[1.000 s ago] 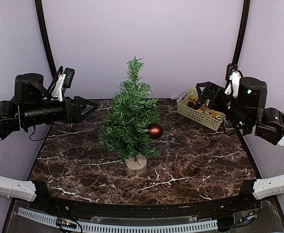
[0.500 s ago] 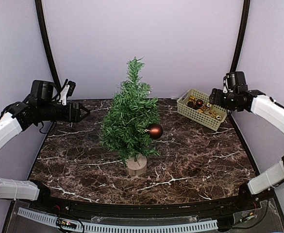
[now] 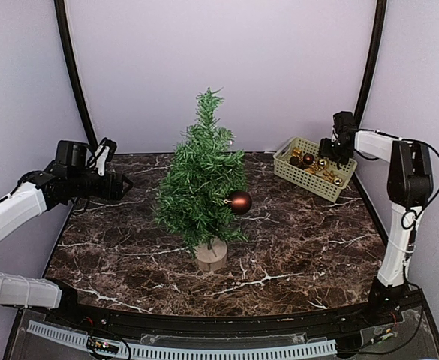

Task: Decorate the small christmas tree
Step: Pick up the ornament ball from the bin.

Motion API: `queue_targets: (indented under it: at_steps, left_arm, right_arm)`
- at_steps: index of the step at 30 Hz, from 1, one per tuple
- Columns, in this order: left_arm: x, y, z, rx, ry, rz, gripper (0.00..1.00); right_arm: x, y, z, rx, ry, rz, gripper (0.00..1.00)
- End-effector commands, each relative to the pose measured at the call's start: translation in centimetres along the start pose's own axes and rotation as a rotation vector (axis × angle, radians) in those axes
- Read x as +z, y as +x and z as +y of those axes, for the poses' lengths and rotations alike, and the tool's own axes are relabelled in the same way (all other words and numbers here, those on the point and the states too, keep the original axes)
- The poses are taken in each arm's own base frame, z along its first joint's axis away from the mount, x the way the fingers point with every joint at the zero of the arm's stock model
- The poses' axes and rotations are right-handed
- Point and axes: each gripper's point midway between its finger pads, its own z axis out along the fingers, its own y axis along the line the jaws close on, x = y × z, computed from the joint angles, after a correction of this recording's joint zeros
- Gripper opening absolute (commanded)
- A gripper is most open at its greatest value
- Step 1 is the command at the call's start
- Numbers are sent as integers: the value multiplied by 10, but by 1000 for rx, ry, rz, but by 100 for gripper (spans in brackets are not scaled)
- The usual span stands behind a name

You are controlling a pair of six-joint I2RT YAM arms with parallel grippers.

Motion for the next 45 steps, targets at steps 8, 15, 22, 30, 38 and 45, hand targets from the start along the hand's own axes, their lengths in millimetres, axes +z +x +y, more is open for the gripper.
queue_targets:
  at_steps: [8,15,22,30,38,45]
  left_arm:
    - [14,1,14,64,-60,18,75]
    - [20,2,12,47,-38,24,74]
    - [21,3,14,52,-50,28,74]
    - [22,4,13,52,-40,38,74]
    - [19,1,12,51,-39,23,74]
    - [9,-6,7,55,-24,-17,74]
  right_arm:
    - [79,-18,-18,-32,37,17,65]
    - [109,-15,-31,-16,12,29,62]
    - [127,-23,-32,-3,3,10,61]
    - [142,-20,-26,-37,-38,22,58]
    - [121,-32,-26,-58,-36,-30,45]
    - [66,-72,-21,-73,-40,-127,45]
